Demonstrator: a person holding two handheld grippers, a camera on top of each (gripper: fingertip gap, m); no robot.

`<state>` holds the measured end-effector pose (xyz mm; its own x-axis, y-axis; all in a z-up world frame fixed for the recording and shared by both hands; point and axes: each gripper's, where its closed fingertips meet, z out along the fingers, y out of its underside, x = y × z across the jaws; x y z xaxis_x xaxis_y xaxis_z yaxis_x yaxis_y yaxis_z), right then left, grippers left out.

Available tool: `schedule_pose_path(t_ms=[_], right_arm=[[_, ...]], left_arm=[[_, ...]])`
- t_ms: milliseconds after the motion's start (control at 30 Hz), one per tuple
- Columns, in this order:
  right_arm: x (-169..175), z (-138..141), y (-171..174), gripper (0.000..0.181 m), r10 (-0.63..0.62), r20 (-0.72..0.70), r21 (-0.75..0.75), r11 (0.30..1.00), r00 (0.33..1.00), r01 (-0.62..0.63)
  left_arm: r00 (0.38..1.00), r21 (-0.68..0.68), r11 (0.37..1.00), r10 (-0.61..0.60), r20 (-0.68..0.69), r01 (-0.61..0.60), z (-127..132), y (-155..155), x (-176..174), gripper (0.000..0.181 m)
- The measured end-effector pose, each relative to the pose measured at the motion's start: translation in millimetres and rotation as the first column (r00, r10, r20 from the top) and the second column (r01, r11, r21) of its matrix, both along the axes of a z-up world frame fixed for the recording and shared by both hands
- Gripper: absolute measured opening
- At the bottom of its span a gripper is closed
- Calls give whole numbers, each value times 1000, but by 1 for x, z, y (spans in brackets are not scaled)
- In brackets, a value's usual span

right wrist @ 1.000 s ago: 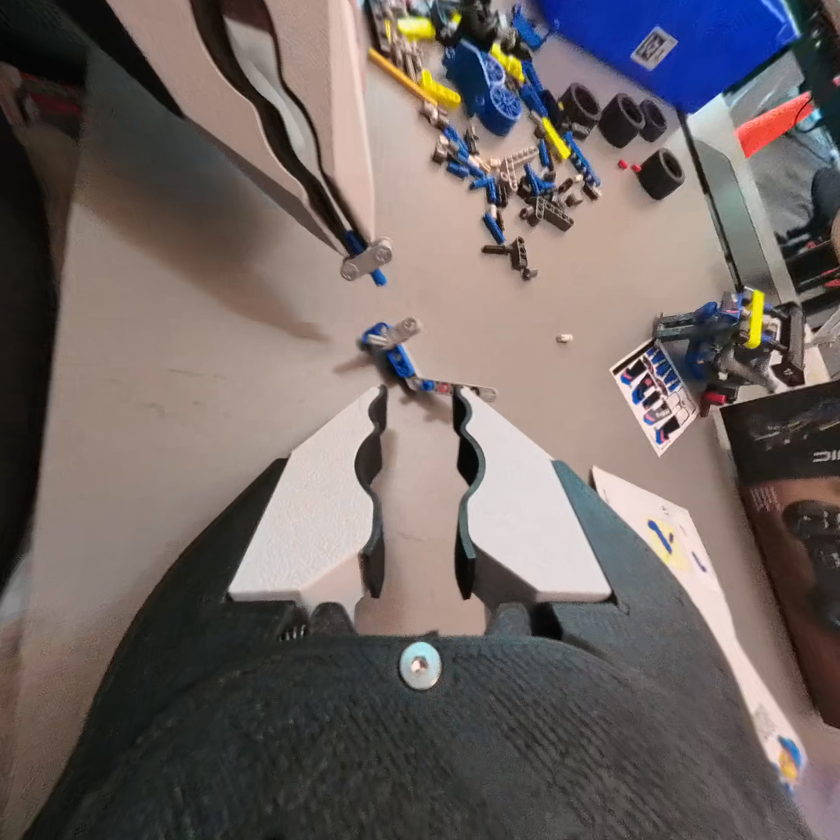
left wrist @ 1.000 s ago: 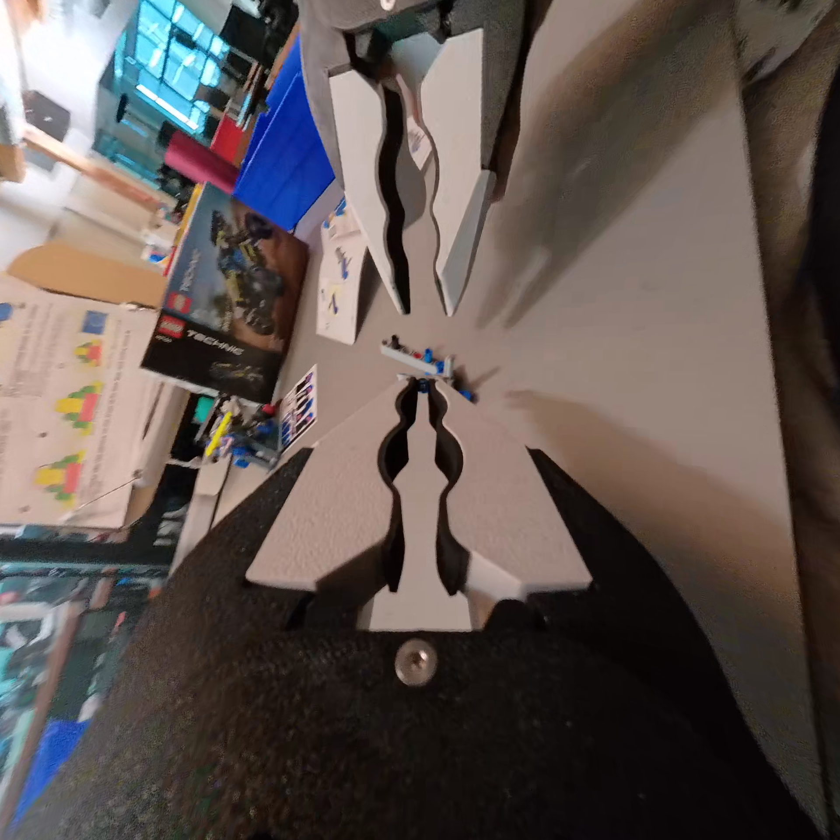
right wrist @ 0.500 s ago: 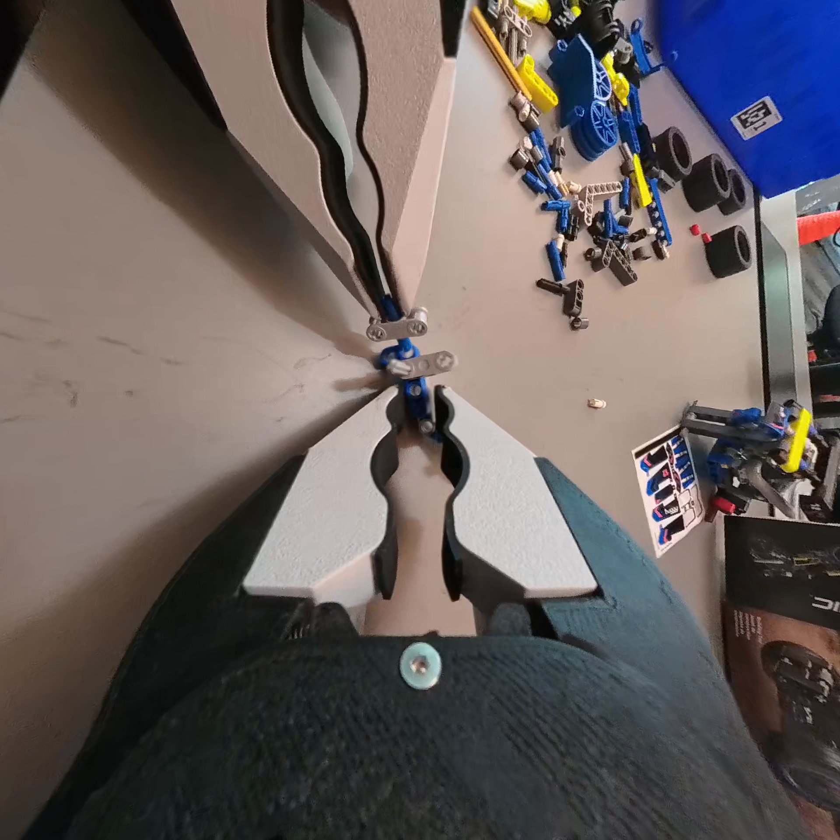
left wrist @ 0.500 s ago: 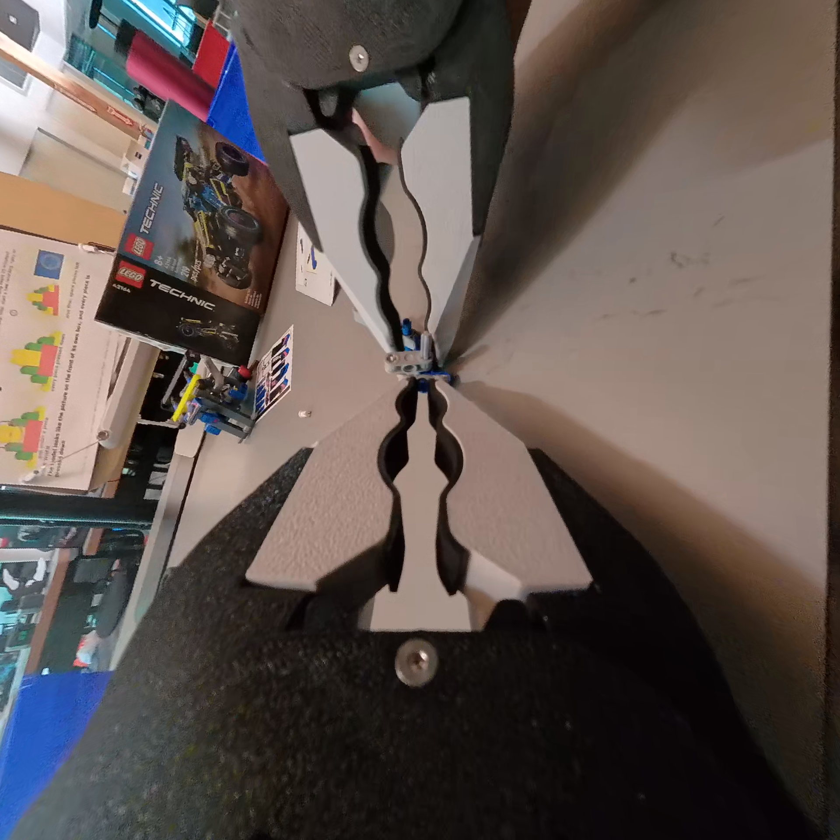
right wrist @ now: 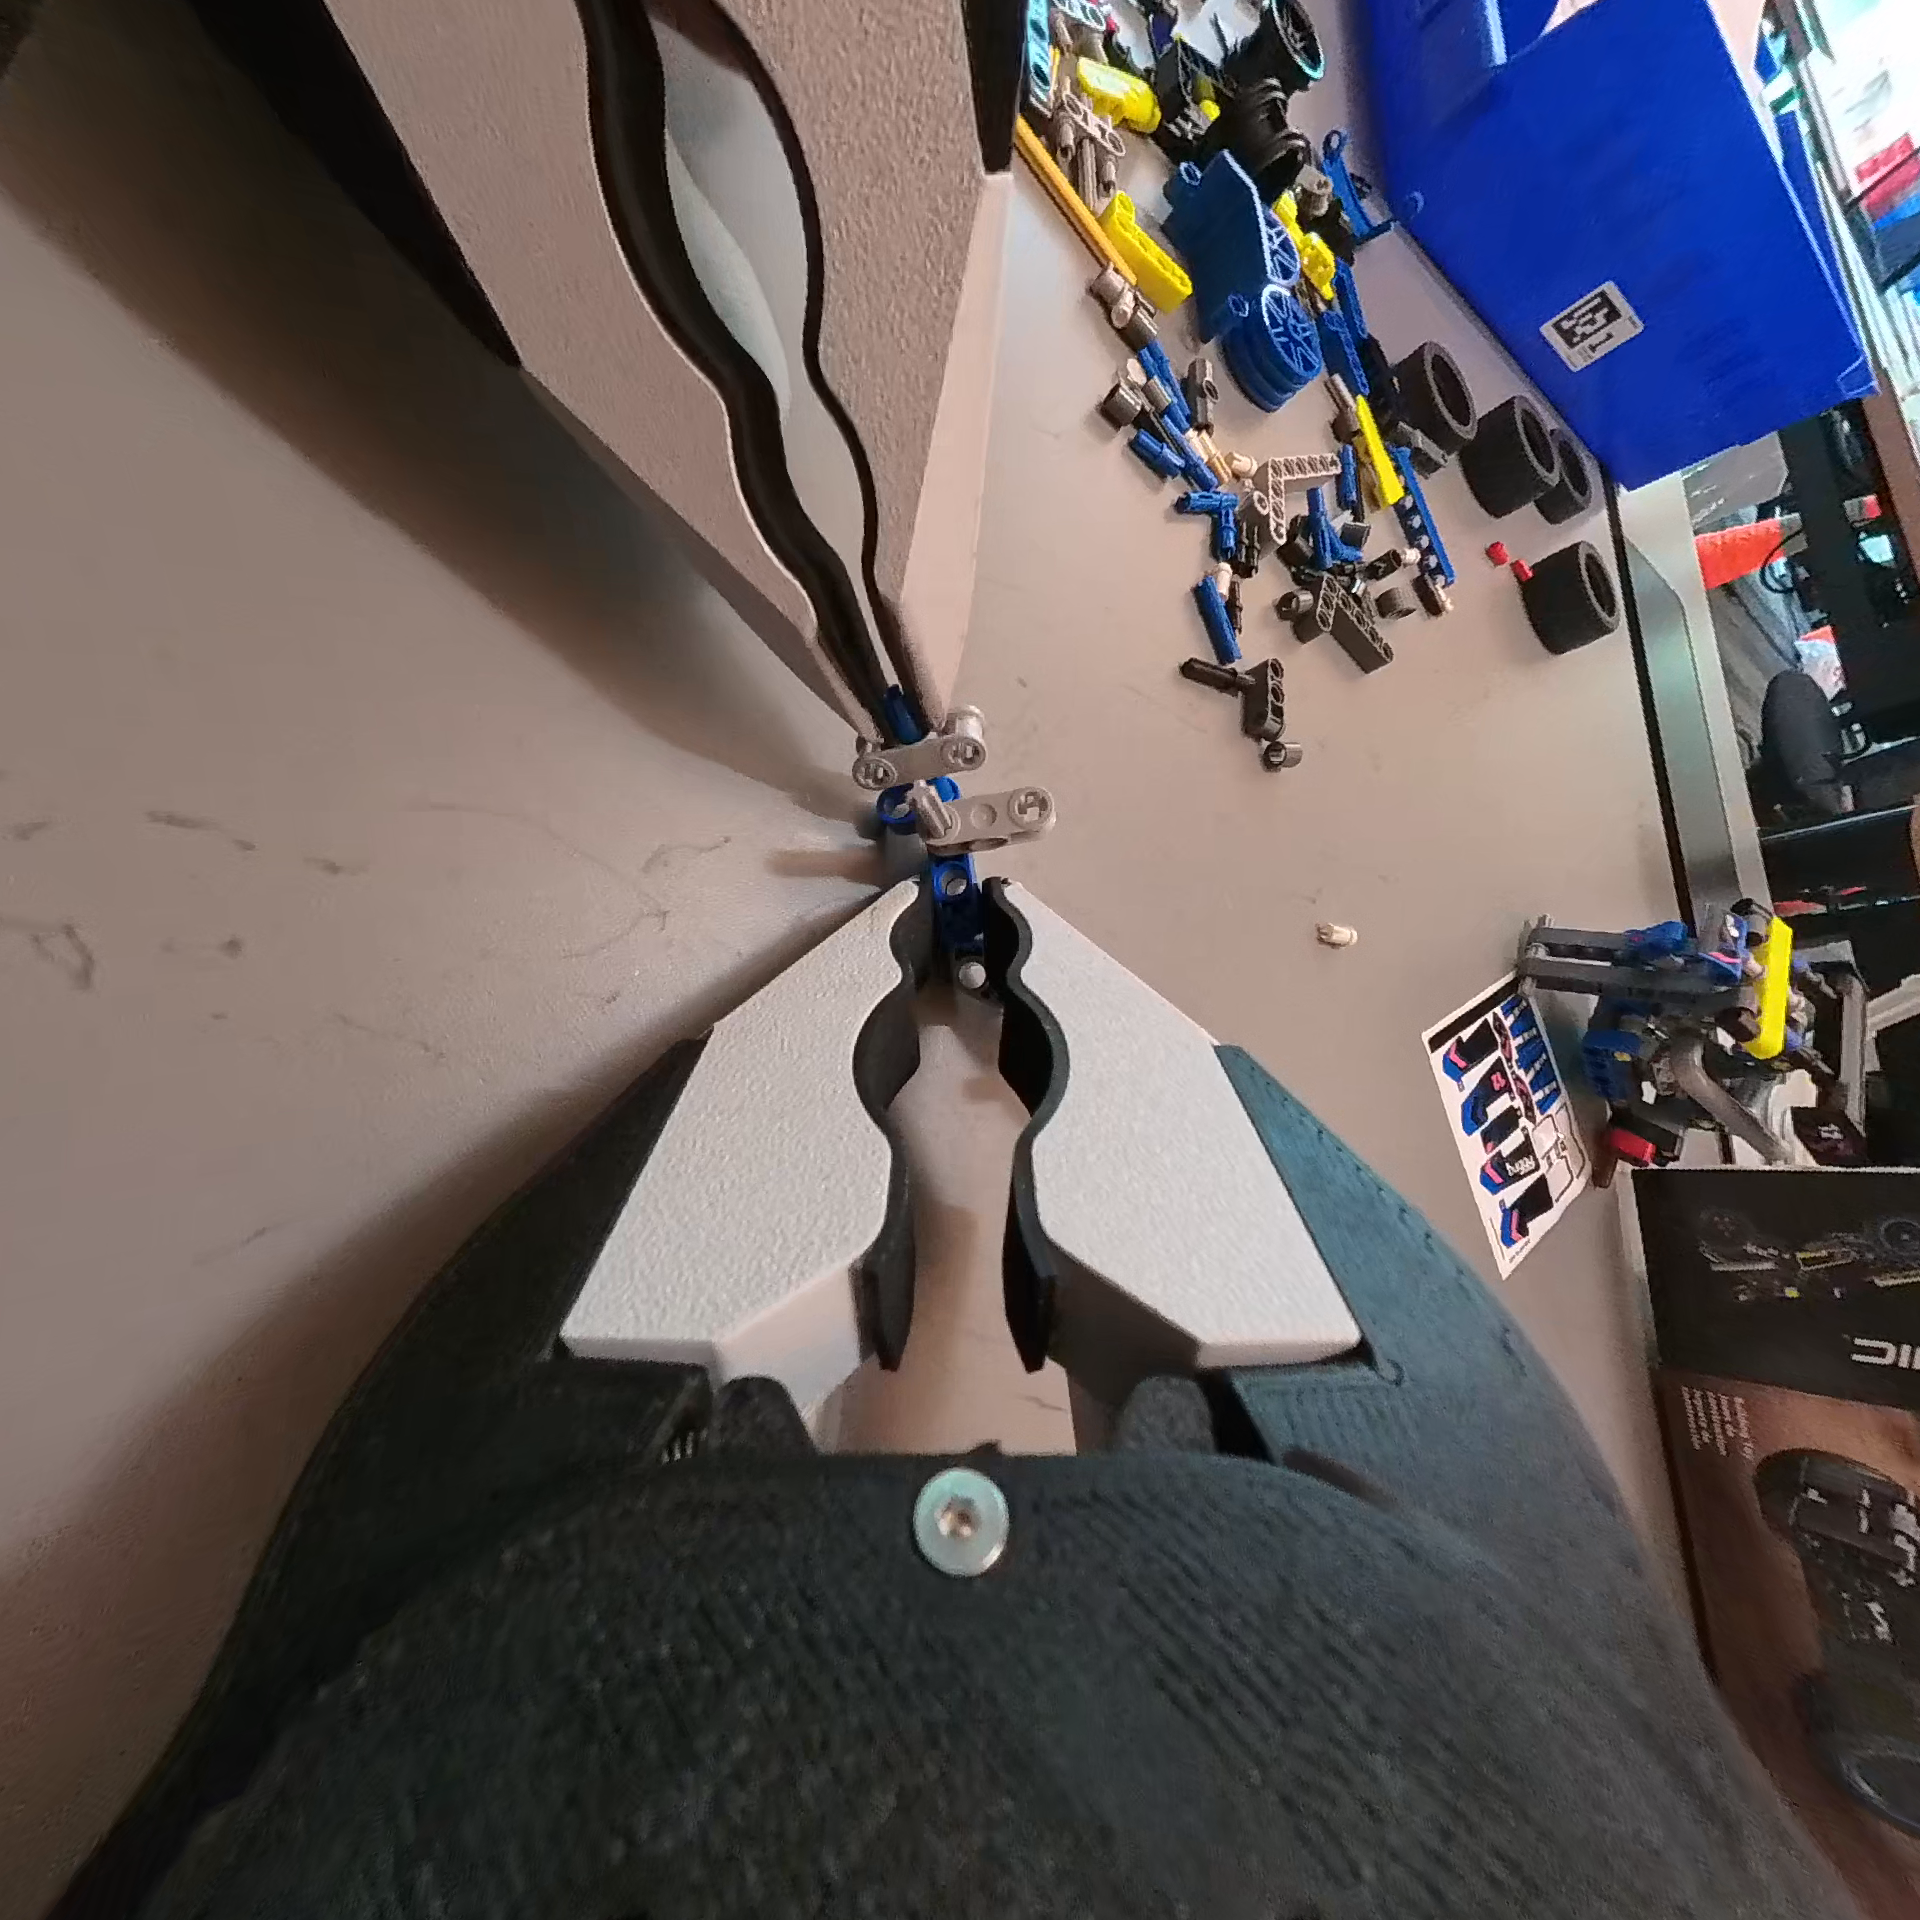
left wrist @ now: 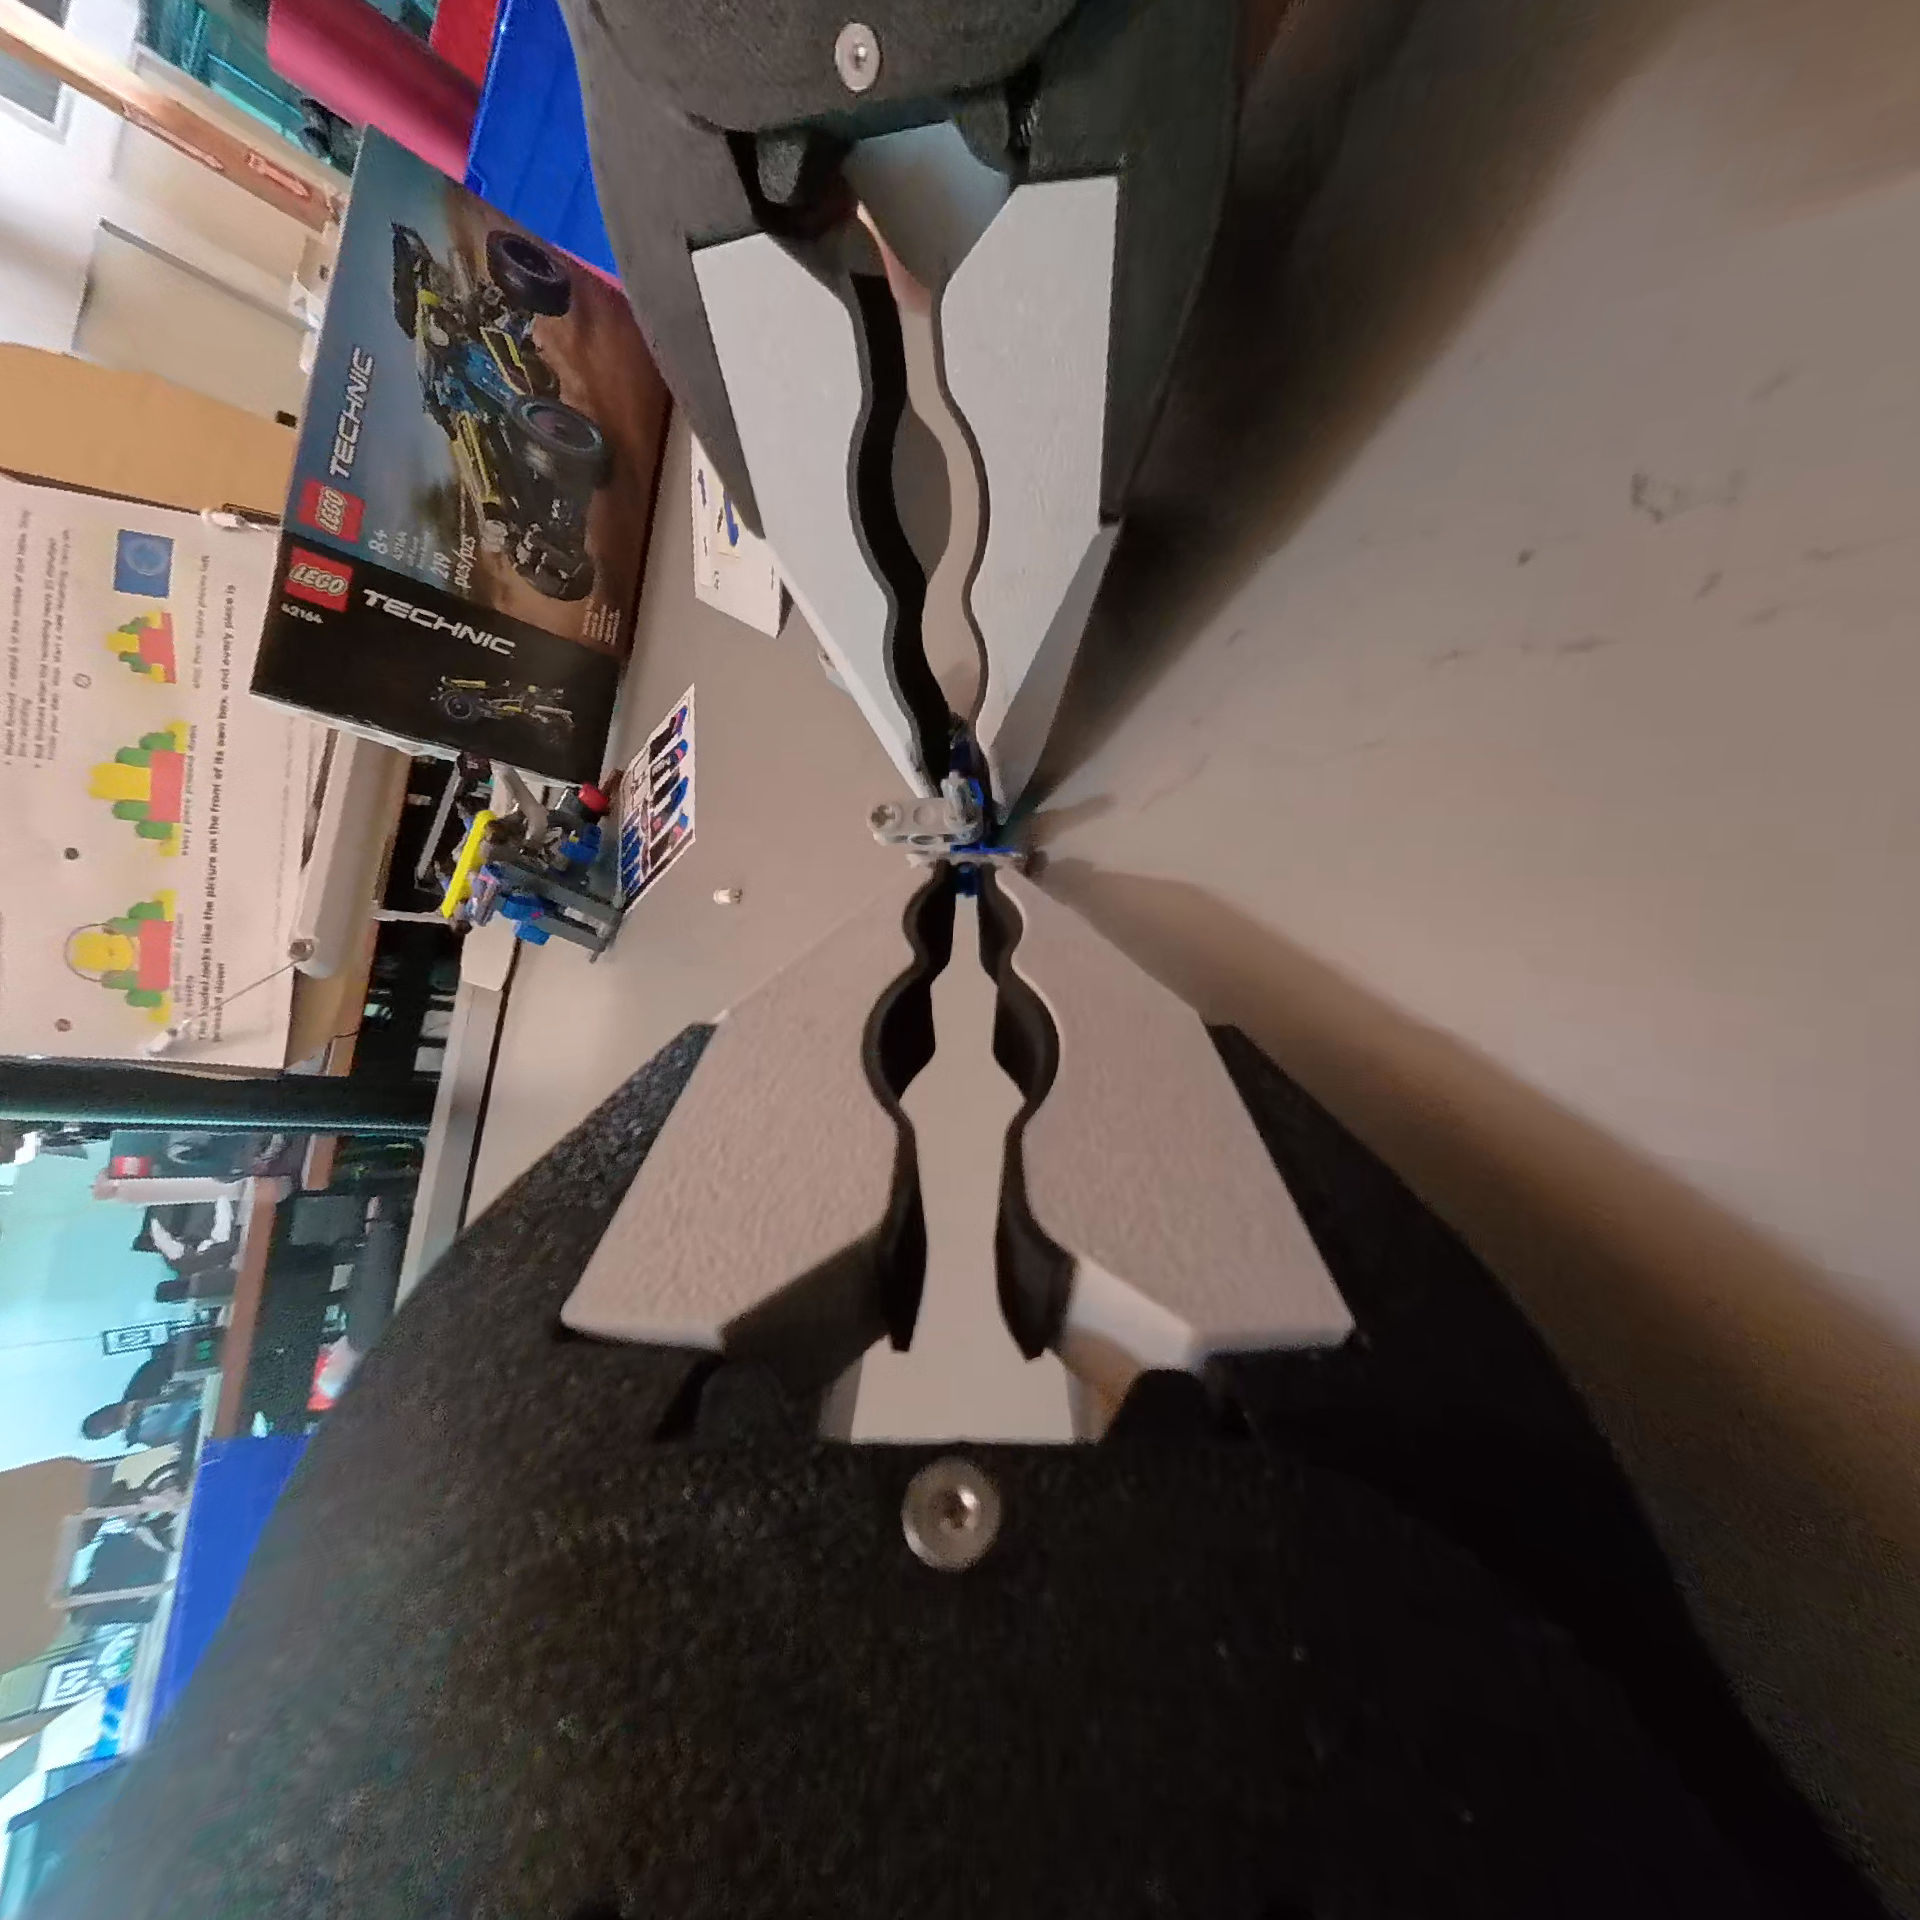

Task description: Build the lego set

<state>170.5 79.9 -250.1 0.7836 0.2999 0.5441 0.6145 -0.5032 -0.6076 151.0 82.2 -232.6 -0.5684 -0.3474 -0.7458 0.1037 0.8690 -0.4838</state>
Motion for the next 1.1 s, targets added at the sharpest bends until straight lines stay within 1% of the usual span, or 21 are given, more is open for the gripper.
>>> schedule_pose_path(t_ms=[100, 200, 267, 367, 467, 567, 700, 767, 833, 867, 933, 1100], right_arm=[[0, 0, 0, 8, 2, -14, 0, 1000, 1000, -2], [-1, 0, 1, 7, 15, 4, 0, 1000, 1000, -15], [-1, 0, 2, 7, 17, -6, 2, 1000, 1000, -17], [-1, 0, 2, 7, 22, -17, 7, 1000, 1000, -22], [-1, 0, 2, 7, 29, -39, 11, 1000, 999, -29], [-1, 0, 3, 8, 38, -45, 11, 999, 998, -38], [-1, 0, 3, 7, 53, -49, 13, 999, 997, -53], [-1, 0, 3, 7, 54, -58, 15, 998, 997, -54], [-1, 1, 3, 7, 55, -64, 17, 998, 996, -54], [-1, 1, 3, 7, 55, -67, 18, 998, 996, -54], [-1, 1, 3, 7, 56, -74, 18, 998, 996, -54], [-1, 1, 3, 7, 59, -84, 19, 998, 995, -58]], left_arm=[[1000, 28, 1000, 8, -15, -8, 0, 0, 0, 2], [998, 49, 998, 31, -59, -28, 0, 0, 0, 2], [992, 27, 998, 55, -112, -53, 1, 0, 1, 2], [982, -57, 996, 52, -183, -64, 2, -1, 2, 2], [973, -92, 995, 24, -228, -46, 2, 0, 3, 2], [972, -131, 991, -13, -235, -19, 3, 0, 3, 2], [968, -156, 986, -93, -233, 57, 3, 0, 3, 2], [962, -202, 977, -124, -244, 74, 3, -1, 4, 2], [955, -271, 960, -143, -261, 70, 4, -1, 5, 2], [954, -283, 957, -147, -262, 70, 4, -1, 6, 2], [956, -270, 958, -164, -243, 95, 4, -1, 5, 2], [944, -309, 937, -240, -226, 164, 4, -3, 6, 2]])
